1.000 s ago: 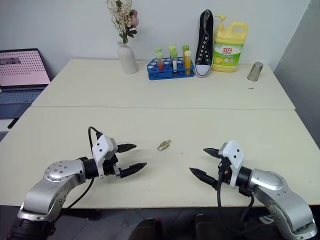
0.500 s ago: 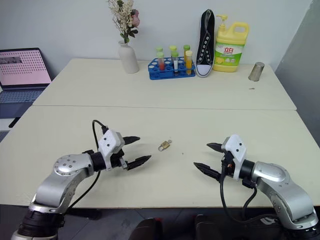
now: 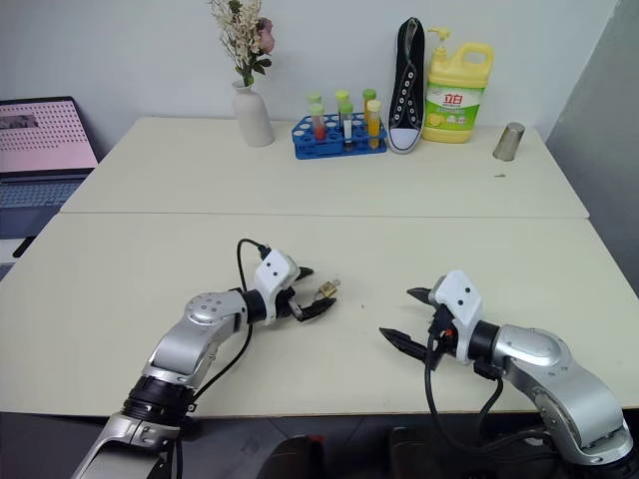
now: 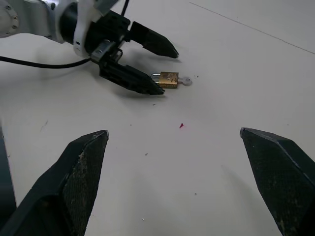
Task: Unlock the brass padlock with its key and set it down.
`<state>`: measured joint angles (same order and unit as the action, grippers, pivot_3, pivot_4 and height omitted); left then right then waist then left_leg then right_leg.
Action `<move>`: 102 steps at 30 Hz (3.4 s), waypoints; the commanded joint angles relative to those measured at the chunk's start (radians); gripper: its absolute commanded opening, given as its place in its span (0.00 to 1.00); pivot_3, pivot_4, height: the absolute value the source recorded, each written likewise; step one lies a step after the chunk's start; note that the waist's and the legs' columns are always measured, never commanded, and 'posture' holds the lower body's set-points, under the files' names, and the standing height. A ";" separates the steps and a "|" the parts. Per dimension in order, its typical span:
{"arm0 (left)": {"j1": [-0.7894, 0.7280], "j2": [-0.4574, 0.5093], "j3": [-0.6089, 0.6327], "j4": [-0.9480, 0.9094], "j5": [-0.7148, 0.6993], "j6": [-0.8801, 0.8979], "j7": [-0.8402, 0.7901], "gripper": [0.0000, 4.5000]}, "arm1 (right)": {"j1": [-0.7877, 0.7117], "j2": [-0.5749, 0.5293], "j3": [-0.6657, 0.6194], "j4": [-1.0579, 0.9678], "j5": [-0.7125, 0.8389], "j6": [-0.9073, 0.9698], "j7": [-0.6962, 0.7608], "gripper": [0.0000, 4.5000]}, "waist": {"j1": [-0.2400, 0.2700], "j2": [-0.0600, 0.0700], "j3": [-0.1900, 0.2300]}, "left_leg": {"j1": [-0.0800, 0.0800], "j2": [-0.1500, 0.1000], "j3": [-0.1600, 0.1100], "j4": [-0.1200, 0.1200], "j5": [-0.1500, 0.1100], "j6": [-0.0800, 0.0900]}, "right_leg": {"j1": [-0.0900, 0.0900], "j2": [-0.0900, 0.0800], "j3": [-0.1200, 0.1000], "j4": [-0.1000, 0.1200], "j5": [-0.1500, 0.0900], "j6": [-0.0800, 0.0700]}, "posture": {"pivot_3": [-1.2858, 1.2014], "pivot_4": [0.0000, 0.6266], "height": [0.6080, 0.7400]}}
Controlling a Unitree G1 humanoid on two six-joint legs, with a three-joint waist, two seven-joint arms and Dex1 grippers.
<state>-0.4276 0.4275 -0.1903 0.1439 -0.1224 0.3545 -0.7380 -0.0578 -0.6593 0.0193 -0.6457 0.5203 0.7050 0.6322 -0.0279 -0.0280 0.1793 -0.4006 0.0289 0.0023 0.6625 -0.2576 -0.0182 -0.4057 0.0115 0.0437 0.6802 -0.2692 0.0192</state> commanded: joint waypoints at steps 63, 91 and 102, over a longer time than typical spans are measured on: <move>-0.199 0.154 -0.136 0.249 0.351 -1.550 -0.017 0.22 | -0.170 0.094 -0.011 0.057 0.338 0.176 -0.030 0.96 | 0.000 0.000 0.000 | 0.000 0.000 0.000 0.000 0.000 0.000 | 0.001 0.000 0.000 0.000 0.000 0.000 | 0.52 0.24 1.00; -0.186 0.169 -0.158 0.216 0.381 -1.508 0.052 0.22 | -0.229 0.046 -0.029 0.093 0.428 0.243 0.035 0.00 | 0.000 0.000 0.000 | 0.000 0.001 0.001 0.000 0.000 0.000 | 0.001 0.000 0.000 0.000 0.000 0.000 | 0.52 0.24 1.00; -0.176 0.174 -0.162 0.201 0.383 -1.497 0.054 0.22 | -0.203 0.049 -0.029 0.091 0.395 0.217 0.017 0.47 | 0.000 0.000 0.000 | 0.000 0.001 0.001 0.000 0.000 0.000 | 0.001 0.000 0.000 0.000 0.000 0.000 | 0.52 0.24 1.00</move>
<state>-0.5995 0.5924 -0.3569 0.3751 0.2615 -1.1410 -0.7061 -0.2570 -0.6074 0.0020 -0.5257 0.9130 0.9381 0.6470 -0.0277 -0.0283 0.1791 -0.4005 0.0295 0.0030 0.6627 -0.2575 -0.0181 -0.4051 0.0114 0.0434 0.6801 -0.2689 0.0193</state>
